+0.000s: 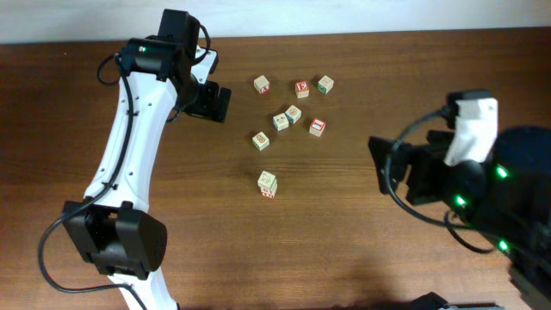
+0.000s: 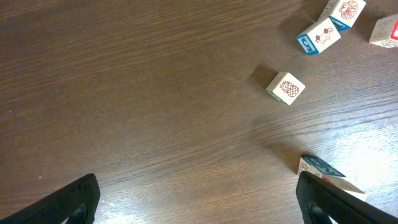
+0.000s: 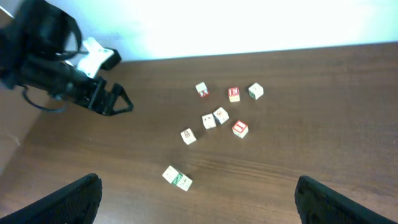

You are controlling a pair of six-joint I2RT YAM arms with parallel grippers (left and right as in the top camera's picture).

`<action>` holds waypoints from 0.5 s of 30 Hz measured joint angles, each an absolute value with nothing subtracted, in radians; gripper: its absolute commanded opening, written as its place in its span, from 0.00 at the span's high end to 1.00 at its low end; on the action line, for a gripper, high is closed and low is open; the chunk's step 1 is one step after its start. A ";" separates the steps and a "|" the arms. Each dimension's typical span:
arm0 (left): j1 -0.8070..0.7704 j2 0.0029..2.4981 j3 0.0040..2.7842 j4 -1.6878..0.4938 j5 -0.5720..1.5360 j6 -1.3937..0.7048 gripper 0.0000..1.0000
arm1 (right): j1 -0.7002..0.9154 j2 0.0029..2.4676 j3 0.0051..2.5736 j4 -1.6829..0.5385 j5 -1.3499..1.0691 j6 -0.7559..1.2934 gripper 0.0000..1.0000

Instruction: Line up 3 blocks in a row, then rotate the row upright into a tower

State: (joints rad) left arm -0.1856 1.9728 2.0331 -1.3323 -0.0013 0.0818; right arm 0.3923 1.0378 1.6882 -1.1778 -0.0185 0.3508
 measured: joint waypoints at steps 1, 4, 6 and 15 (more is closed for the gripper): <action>-0.186 1.973 2.033 -1.332 -0.001 0.082 0.01 | 0.392 1.022 1.689 -1.178 -0.018 0.351 0.01; -0.186 1.973 2.033 -1.332 -0.001 0.082 0.01 | 0.392 1.020 1.690 -1.179 -0.015 0.351 0.01; -0.186 1.973 2.033 -1.332 -0.001 0.082 0.01 | 0.392 1.031 1.690 -1.190 0.000 0.343 0.01; -0.186 1.973 2.033 -1.332 -0.001 0.082 0.01 | 0.367 1.076 1.594 -1.003 0.247 0.221 0.01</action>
